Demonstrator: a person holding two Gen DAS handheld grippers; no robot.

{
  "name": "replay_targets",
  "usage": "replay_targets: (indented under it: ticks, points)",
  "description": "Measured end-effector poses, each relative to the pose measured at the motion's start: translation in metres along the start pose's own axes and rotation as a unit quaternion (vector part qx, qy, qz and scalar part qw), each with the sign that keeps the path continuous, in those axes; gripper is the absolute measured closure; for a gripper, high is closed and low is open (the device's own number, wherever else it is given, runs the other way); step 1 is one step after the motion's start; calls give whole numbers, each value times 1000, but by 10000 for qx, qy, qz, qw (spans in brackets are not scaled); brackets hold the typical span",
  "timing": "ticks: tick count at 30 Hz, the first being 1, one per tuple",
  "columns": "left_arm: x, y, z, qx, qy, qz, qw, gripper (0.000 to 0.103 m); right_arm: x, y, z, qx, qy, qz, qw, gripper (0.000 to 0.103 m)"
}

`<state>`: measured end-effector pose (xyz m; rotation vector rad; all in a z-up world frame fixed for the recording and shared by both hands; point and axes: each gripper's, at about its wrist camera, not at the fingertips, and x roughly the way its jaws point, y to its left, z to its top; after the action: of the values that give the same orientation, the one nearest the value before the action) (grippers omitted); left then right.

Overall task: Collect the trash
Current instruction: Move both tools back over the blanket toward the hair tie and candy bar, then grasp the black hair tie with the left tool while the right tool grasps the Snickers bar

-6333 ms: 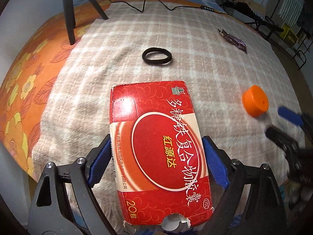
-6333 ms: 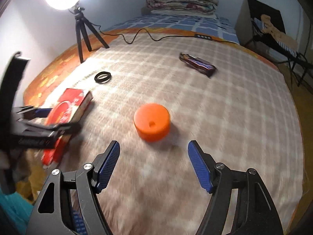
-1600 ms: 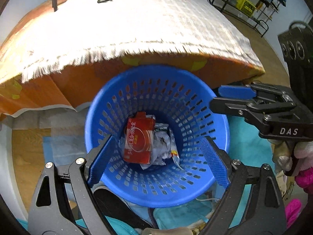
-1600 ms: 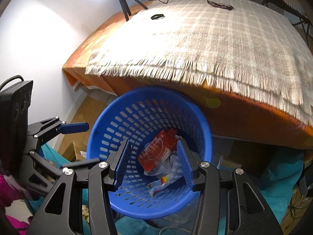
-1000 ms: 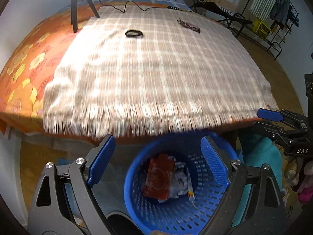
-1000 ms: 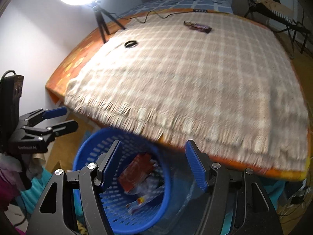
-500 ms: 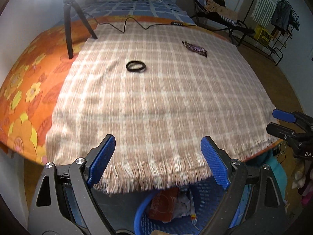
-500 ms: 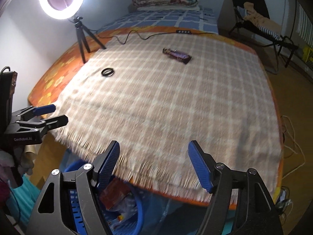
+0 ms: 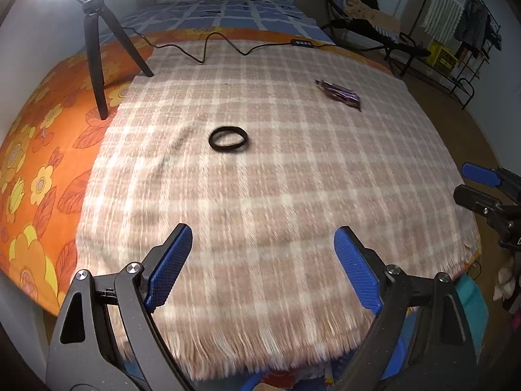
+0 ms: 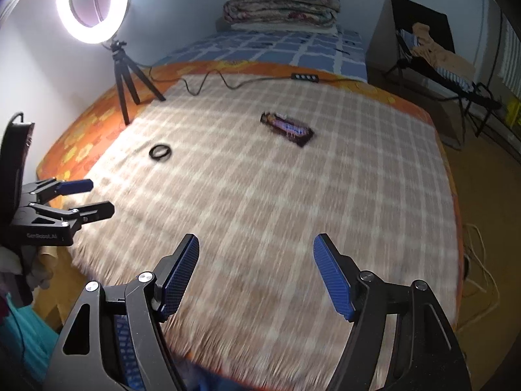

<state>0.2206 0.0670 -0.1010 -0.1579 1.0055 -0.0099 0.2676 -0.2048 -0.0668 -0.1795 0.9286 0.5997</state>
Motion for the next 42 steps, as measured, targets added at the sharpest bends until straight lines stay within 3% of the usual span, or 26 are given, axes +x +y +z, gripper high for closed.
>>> replay_targets:
  ticks: [6, 9, 13, 16, 22, 32, 36, 39, 41, 42]
  points:
    - [27, 22, 31, -75, -24, 54, 10000, 12, 37, -20, 36, -77, -30, 82, 9999, 31]
    - [41, 29, 42, -36, 27, 84, 10000, 22, 57, -24, 52, -221, 79, 92, 9997, 31]
    - [64, 38, 57, 64, 109, 128, 9998, 23, 89, -25, 71, -521, 332, 199, 9979, 31]
    - [80, 42, 63, 155, 221, 160, 9995, 34, 108, -26, 79, -676, 442, 125, 9967, 31]
    - [94, 43, 72, 356, 205, 209, 9989, 37, 137, -33, 96, -806, 503, 10, 9955, 31]
    - [98, 37, 80, 518, 93, 129, 9985, 73, 167, -41, 114, -804, 607, 53, 9949, 31]
    - [100, 37, 82, 478, 53, 127, 9988, 81, 178, -40, 115, -717, 756, 245, 9943, 31]
    - [101, 39, 84, 457, 38, 129, 9989, 89, 179, -38, 114, -681, 738, 234, 9947, 40]
    - [101, 41, 84, 425, 41, 120, 9990, 91, 177, -38, 115, -636, 730, 256, 9950, 66]
    - [101, 42, 84, 407, 42, 113, 9991, 92, 176, -39, 115, -602, 739, 283, 9950, 72]
